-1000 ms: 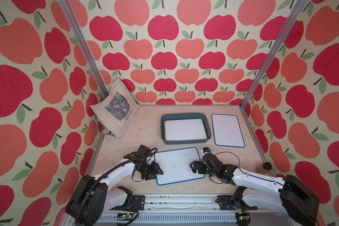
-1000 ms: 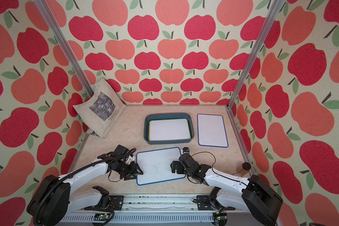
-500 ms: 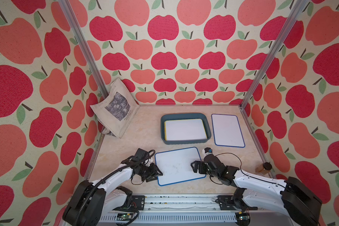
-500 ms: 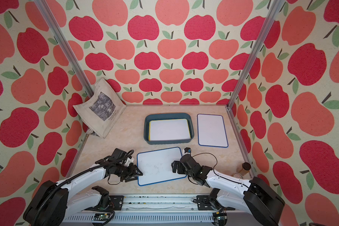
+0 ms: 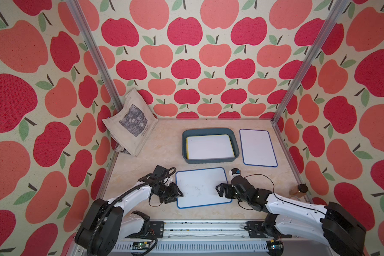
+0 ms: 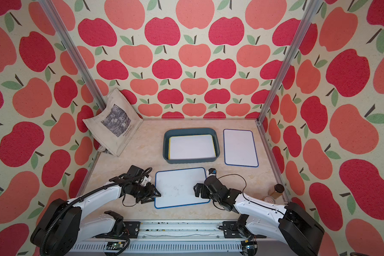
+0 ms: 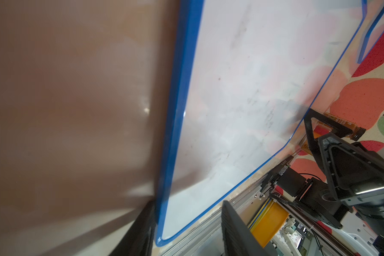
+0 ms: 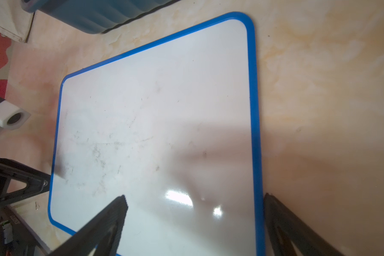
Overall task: Put the whiteboard into the storage box
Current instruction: Pick up the whiteboard at the center of the board.
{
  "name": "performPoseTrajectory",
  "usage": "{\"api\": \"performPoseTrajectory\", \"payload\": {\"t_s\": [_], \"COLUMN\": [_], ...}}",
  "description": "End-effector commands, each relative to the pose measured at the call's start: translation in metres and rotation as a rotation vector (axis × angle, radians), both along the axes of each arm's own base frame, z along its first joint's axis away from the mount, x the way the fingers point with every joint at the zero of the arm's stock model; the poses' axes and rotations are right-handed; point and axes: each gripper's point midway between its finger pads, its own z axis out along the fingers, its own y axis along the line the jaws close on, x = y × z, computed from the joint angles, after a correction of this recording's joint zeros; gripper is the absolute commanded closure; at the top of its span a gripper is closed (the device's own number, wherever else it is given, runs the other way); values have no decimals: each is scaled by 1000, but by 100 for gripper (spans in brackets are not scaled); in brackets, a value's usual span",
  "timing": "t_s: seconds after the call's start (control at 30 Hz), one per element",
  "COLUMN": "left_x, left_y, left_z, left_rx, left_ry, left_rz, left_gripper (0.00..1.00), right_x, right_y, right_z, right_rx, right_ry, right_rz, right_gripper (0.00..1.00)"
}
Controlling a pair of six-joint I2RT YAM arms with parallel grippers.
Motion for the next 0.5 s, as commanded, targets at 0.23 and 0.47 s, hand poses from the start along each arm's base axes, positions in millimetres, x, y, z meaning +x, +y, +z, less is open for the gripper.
{"api": "performPoseTrajectory", "payload": {"t_s": [0.23, 0.47], "left_x": [20, 11], "left_y": [-45, -39], "left_z": [85, 101], "left_rx": [-394, -394], "left_ry": [-206, -233], "left_rz": [-116, -125], "left_gripper": [63, 69], "right_x": [-68, -66], "right_y": [18, 13], "right_z": [-21, -21], "right_rx": [75, 56], "right_ry": [282, 267], "right_rz": [195, 182], "right_gripper": [1, 1]}}
